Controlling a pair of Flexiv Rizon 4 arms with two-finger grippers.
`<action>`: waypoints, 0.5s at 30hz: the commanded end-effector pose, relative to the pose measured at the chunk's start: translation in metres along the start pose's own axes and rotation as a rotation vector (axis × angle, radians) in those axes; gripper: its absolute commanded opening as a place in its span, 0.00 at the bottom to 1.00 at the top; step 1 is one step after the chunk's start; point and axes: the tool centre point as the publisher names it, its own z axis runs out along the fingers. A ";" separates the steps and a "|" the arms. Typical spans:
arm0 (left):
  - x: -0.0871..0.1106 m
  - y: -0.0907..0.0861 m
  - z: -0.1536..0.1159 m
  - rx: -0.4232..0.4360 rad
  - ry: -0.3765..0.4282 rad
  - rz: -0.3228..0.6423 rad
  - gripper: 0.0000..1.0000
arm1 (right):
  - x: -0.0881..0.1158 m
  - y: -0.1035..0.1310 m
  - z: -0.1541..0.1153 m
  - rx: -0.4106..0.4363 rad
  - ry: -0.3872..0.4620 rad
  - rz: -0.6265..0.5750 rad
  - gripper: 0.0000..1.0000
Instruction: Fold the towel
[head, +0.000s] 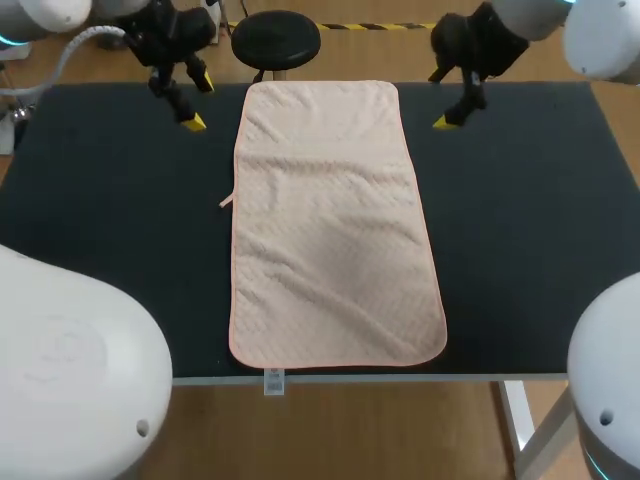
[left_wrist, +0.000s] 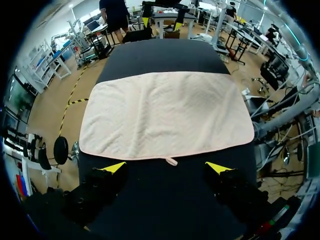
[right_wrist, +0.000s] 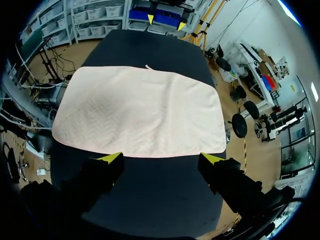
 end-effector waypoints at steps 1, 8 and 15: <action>-0.009 -0.006 0.012 -0.067 0.028 -0.015 1.00 | 0.003 0.008 0.017 0.081 0.006 -0.005 1.00; -0.012 -0.010 0.042 -0.107 0.078 -0.050 1.00 | 0.009 0.003 0.045 0.153 0.023 -0.012 1.00; -0.014 -0.012 0.057 -0.125 0.115 -0.090 1.00 | 0.015 0.000 0.058 0.169 0.056 -0.018 1.00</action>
